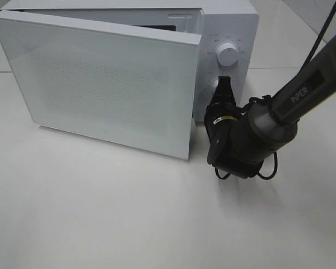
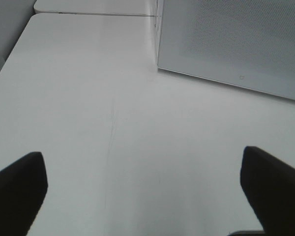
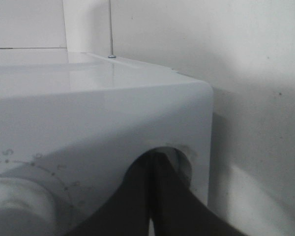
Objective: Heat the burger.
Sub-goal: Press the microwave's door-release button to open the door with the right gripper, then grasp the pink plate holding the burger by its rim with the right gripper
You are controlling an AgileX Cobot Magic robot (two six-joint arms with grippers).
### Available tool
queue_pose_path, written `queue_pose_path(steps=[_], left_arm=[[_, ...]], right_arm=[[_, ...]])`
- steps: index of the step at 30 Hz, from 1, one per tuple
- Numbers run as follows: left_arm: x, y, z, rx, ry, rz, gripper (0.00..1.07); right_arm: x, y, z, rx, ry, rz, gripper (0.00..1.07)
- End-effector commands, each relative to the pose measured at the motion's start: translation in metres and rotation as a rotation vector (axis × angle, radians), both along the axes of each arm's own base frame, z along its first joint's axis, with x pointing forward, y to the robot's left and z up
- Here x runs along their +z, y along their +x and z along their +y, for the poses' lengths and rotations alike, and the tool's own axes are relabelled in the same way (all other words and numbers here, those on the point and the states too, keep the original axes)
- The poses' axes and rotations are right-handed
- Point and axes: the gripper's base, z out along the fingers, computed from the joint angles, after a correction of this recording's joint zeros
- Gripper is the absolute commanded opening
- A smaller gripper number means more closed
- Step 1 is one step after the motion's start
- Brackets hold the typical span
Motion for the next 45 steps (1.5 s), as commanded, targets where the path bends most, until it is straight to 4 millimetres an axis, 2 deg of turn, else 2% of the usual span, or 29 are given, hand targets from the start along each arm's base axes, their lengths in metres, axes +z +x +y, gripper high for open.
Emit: queue_pose_path(steps=[1,20,27,37,42,45], left_arm=[[0.000,0.000,0.000,0.006,-0.006,-0.018,1.00],[0.000,0.000,0.000,0.006,-0.006,-0.018,1.00],[0.000,0.000,0.000,0.006,-0.006,-0.018,1.00],[0.000,0.000,0.000,0.006,-0.006,-0.018,1.00],[0.000,0.000,0.000,0.006,-0.006,-0.018,1.00],[0.000,0.000,0.000,0.006,-0.006,-0.018,1.00]], right_arm=[[0.033,0.025,0.000,0.016,-0.056,-0.265,0.00],[0.034,0.022,-0.001,0.028,-0.063,-0.186,0.00],[0.033,0.010,-0.007,0.028,-0.051,-0.098,0.00],[0.038,-0.012,-0.011,0.129,-0.106,0.106,0.00],[0.043,-0.030,-0.012,0.273,-0.195,0.243,0.00],[0.044,-0.032,-0.012,0.298,-0.212,0.257,0.00]])
